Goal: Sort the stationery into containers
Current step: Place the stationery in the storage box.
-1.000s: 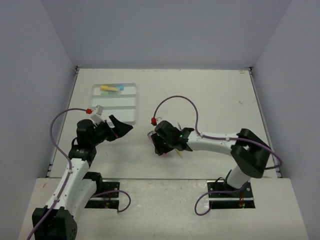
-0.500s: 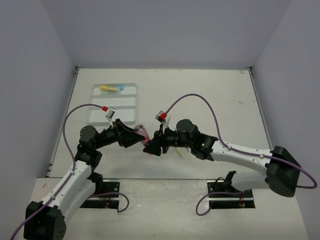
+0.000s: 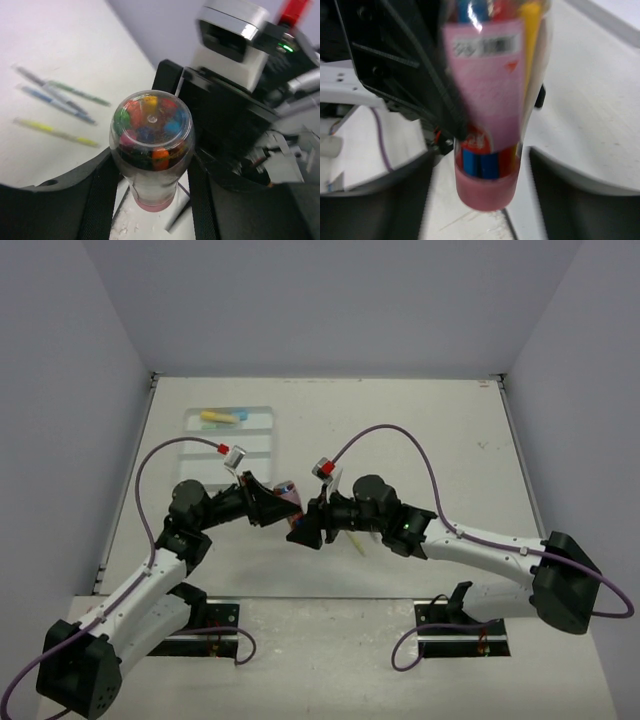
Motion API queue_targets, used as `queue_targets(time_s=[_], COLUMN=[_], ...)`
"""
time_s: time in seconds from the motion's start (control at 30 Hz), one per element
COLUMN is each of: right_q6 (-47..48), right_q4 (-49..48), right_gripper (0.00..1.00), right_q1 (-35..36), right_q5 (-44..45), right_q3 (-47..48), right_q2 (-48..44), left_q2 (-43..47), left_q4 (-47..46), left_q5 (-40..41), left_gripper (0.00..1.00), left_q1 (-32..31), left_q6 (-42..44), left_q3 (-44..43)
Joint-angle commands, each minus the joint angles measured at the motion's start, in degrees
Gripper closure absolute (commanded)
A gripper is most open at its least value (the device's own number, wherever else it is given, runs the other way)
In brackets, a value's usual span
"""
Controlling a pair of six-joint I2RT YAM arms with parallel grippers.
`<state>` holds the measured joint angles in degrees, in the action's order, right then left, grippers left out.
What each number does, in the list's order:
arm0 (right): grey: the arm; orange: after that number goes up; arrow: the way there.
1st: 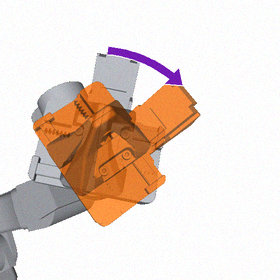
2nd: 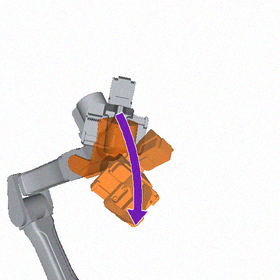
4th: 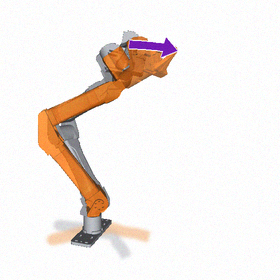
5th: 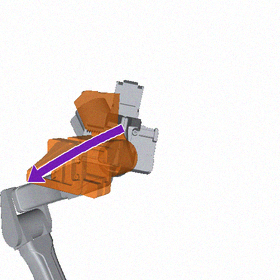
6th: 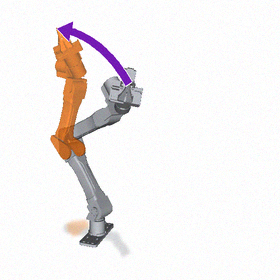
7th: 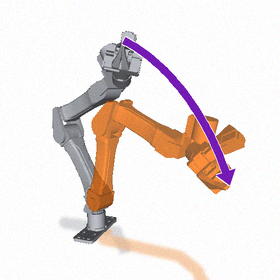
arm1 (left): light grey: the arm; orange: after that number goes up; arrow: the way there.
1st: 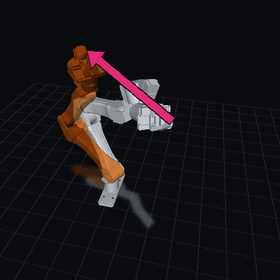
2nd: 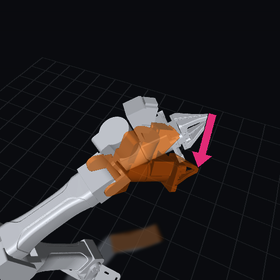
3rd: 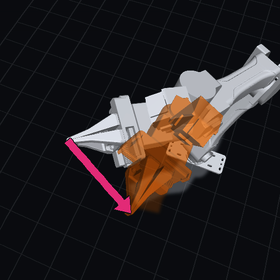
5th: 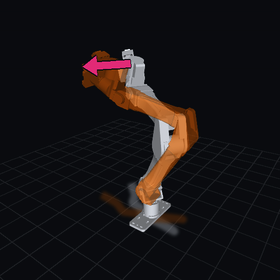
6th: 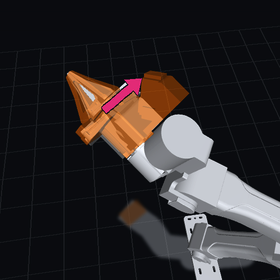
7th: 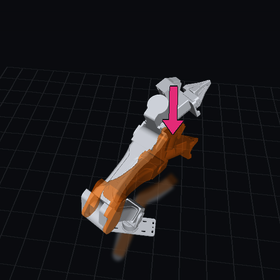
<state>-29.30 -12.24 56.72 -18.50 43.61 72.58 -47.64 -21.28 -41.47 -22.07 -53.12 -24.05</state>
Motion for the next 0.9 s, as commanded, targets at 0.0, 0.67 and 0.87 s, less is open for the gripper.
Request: queue_targets(time_s=[0.0, 0.67, 0.87], right_q6=[-2.16, -2.22, -2.67], right_q4=[11.3, 31.01, 32.51], right_gripper=[0.01, 0.01, 0.01], right_q1=[-2.73, -6.1, -6.58], right_q5=[18.21, 29.08, 30.89], right_q3=[-0.76, -9.15, -9.7], right_q2=[-6.56, -31.39, -36.13], left_q2=[-2.65, -47.82, -54.04], left_q4=[21.56, 20.35, 23.54], left_q5=[32.43, 58.34, 54.65], left_gripper=[1.0, 1.0, 1.0], left_q1=[1.03, 23.66, 23.79], left_q6=[2.37, -29.57, -35.21], left_q3=[-11.52, -40.58, -42.13])
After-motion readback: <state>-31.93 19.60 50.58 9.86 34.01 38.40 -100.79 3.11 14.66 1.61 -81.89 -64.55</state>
